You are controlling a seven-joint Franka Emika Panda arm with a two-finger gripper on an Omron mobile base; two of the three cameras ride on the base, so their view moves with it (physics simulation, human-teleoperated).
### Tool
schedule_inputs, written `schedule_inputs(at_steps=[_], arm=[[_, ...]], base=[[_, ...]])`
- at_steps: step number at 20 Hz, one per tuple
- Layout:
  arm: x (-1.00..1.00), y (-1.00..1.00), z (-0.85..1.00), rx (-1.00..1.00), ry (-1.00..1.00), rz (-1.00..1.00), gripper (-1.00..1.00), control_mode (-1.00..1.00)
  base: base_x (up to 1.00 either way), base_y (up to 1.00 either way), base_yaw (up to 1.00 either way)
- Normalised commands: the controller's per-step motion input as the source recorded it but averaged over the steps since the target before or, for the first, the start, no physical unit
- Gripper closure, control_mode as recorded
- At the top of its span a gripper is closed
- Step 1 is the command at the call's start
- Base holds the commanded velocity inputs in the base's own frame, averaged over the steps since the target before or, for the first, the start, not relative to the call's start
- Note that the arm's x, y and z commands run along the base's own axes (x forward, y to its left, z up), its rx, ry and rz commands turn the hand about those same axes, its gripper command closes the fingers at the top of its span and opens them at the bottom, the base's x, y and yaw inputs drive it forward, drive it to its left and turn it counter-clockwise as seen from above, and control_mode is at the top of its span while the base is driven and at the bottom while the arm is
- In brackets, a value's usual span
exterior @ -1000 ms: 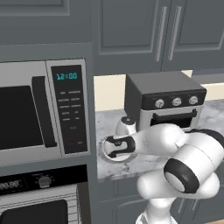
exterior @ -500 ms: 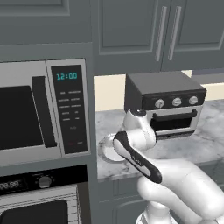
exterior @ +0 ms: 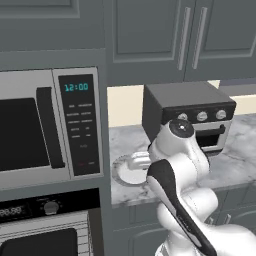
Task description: Place the eggplant on the rack of the oven.
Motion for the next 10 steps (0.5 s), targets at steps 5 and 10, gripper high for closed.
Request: schedule_inputs(at_steps=[5, 10], arm=[[-0.98, 0.4, 0.24, -0.01, -0.11, 0.02, 1.0, -1.0], [-0.82, 0.98, -0.03, -0.04, -0.09, 0.17, 1.0, -1.0]], base=[[0.0, 0.0, 0.0], [0.0, 0.0, 0.0]])
